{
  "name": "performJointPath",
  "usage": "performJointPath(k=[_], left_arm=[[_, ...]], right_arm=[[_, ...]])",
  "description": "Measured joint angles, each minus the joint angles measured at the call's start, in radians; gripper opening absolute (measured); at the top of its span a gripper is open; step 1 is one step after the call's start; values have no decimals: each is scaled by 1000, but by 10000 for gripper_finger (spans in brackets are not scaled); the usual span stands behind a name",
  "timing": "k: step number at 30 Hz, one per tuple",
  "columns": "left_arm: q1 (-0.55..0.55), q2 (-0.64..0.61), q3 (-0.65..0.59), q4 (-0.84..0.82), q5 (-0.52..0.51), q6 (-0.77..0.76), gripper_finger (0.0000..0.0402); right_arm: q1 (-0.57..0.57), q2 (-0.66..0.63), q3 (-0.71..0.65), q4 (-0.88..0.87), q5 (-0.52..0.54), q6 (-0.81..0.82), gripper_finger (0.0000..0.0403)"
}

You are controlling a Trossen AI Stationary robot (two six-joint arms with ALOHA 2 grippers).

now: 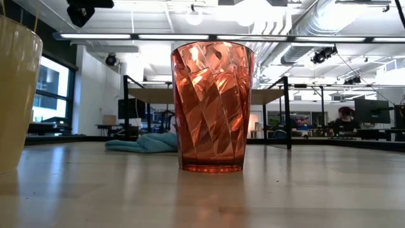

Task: Stack small to large cups/mugs on shelf
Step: Put the red cup on the shelf

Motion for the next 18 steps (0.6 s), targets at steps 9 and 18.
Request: performJointPath(k=[9, 18], left_arm=[[0, 0, 0, 0, 0, 0, 1], [0, 0, 0, 0, 0, 2, 1]], right_arm=[[32, 130, 0, 73, -37, -11, 119], [68, 197, 0, 104, -68, -36, 119]])
